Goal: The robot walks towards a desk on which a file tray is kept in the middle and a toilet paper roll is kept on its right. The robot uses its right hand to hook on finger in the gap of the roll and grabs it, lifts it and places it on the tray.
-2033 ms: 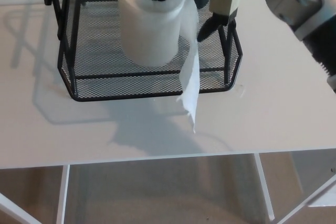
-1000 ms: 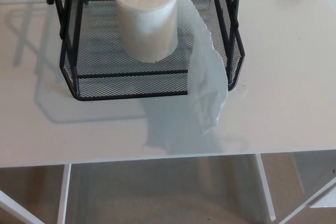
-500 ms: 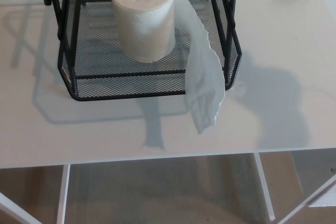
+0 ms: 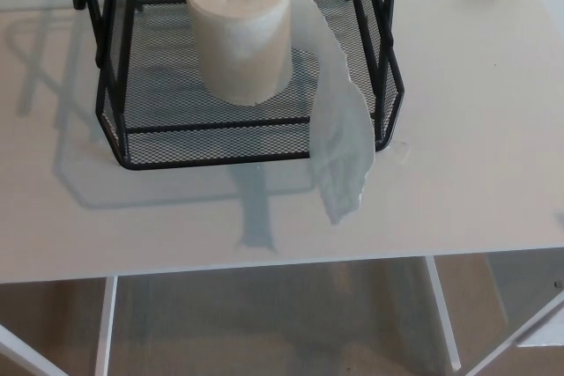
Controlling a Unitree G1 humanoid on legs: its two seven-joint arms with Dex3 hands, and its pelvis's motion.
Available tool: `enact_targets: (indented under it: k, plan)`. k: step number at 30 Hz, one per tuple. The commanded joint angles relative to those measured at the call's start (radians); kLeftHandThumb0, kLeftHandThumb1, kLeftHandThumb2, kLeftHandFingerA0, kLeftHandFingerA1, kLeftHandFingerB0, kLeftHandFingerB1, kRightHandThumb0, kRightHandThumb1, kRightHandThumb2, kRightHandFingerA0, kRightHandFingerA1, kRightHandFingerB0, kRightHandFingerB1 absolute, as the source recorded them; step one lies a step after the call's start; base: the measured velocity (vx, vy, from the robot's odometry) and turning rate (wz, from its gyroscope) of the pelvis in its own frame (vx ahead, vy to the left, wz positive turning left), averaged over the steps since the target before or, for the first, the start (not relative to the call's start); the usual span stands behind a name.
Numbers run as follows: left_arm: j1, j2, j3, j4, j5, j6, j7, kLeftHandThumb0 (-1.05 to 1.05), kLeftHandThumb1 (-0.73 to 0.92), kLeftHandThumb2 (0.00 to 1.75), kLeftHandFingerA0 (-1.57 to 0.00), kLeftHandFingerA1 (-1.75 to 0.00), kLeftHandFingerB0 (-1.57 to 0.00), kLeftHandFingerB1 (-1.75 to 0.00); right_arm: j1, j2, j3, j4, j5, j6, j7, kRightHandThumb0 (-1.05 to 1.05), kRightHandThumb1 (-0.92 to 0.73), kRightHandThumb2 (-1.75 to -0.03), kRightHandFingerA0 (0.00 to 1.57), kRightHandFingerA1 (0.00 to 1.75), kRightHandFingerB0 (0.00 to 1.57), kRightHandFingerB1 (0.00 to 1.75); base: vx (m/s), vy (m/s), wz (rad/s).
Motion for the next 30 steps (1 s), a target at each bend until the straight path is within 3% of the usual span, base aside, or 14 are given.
enact_targets:
  k: [1,5,9,11,12,13,16,18,19,21,22,27,28,30]
  plan:
    - [0.022,0.003,0.071,0.012,-0.050,0.015,0.008,-0.98,0.77,0.88,-0.67,-1.19,-0.39,-1.05,0.441,0.404,-0.611,0.171,0.400,-0.272,-0.851,-0.43,-0.63,-0.60,0.13,0.61,0.10,0.29,0.00,0.000,0.00]
    - [0.026,0.002,0.088,0.006,-0.065,0.017,0.008,-0.97,0.80,0.92,-0.68,-1.23,-0.39,-1.07,0.516,0.380,-0.478,0.263,0.281,-0.357,-0.919,-0.61,-0.50,-0.87,0.20,0.66,0.00,0.24,0.00,0.000,0.00]
    - [0.027,0.002,0.092,0.006,-0.062,0.027,0.021,-0.96,0.80,0.91,-0.67,-1.22,-0.38,-1.06,0.537,0.368,-0.436,0.293,0.253,-0.331,-0.914,-0.56,-0.66,-0.66,0.18,0.61,0.03,0.17,0.00,0.000,0.00]
    - [0.029,0.000,0.119,0.010,-0.088,0.037,0.017,-0.94,0.80,0.92,-0.68,-1.25,-0.33,-1.06,0.509,0.353,-0.469,0.309,0.282,-0.153,-0.913,-0.58,-0.65,-0.59,0.52,0.88,0.00,0.26,0.00,0.000,0.00]
    - [0.031,0.000,0.114,0.008,-0.080,0.036,0.022,-0.96,0.80,0.92,-0.67,-1.24,-0.35,-1.07,0.503,0.346,-0.472,0.319,0.283,-0.102,-0.921,-0.65,-0.54,-0.87,0.46,0.82,0.00,0.26,0.00,0.000,0.00]
    - [0.029,0.002,0.109,0.008,-0.074,0.037,0.024,-0.95,0.80,0.92,-0.65,-1.24,-0.35,-1.06,0.493,0.347,-0.493,0.323,0.305,-0.081,-0.916,-0.51,-0.62,-0.58,0.04,0.89,0.00,0.24,0.00,0.000,0.00]
    - [0.026,0.003,0.111,0.009,-0.073,0.038,0.020,-0.95,0.80,0.93,-0.66,-1.24,-0.35,-1.06,0.495,0.362,-0.465,0.282,0.246,-0.024,-0.966,-0.60,-0.55,-0.72,0.66,1.06,0.01,0.10,0.00,0.000,0.00]
    - [0.020,0.000,0.113,0.014,-0.071,0.044,0.027,-0.94,0.80,0.94,-0.66,-1.23,-0.35,-1.05,0.503,0.327,-0.442,0.330,0.246,0.077,-0.892,-0.65,-0.50,-0.84,0.84,0.96,0.11,0.45,0.00,0.000,0.00]
    - [0.019,0.001,0.112,0.015,-0.069,0.046,0.027,-0.94,0.79,0.94,-0.66,-1.23,-0.36,-1.06,0.512,0.318,-0.415,0.367,0.250,0.045,-0.826,-0.61,-0.55,-0.89,0.37,0.71,0.02,0.25,0.00,0.000,0.00]
    - [0.016,0.001,0.113,0.014,-0.067,0.047,0.023,-0.94,0.78,0.95,-0.66,-1.22,-0.36,-1.05,0.512,0.319,-0.380,0.363,0.216,0.072,-0.838,-0.64,-0.66,-0.60,0.47,0.82,0.12,0.33,0.00,0.000,0.00]
    - [0.020,0.004,0.111,0.004,-0.067,0.056,0.006,-0.95,0.70,1.14,-0.64,-1.12,-0.40,-0.96,0.512,0.345,-0.380,0.379,0.244,0.031,-0.787,-0.47,-0.58,-0.60,0.12,0.61,0.08,0.26,0.00,0.000,0.00]
    - [0.013,0.001,0.125,0.005,-0.070,0.070,0.017,-0.94,0.77,0.91,-0.55,-1.20,-0.27,-1.01,0.504,0.334,-0.246,0.433,0.151,-0.031,-0.784,-0.33,-0.51,-1.02,0.05,0.56,0.00,0.50,0.00,0.000,0.00]
    - [0.012,0.002,0.119,0.006,-0.063,0.072,0.017,-0.95,0.76,0.91,-0.54,-1.20,-0.29,-1.02,0.517,0.350,-0.217,0.422,0.136,-0.087,-0.764,-0.46,-0.62,-0.59,0.11,0.57,0.11,0.28,0.00,0.000,0.00]
    - [0.018,0.003,0.104,0.005,-0.045,0.051,0.003,-0.96,0.76,0.92,-0.53,-1.21,-0.31,-1.04,0.550,0.358,-0.171,0.416,0.126,-0.159,-0.656,-0.57,-0.57,-0.73,0.01,0.48,0.05,0.27,0.00,0.000,0.00]
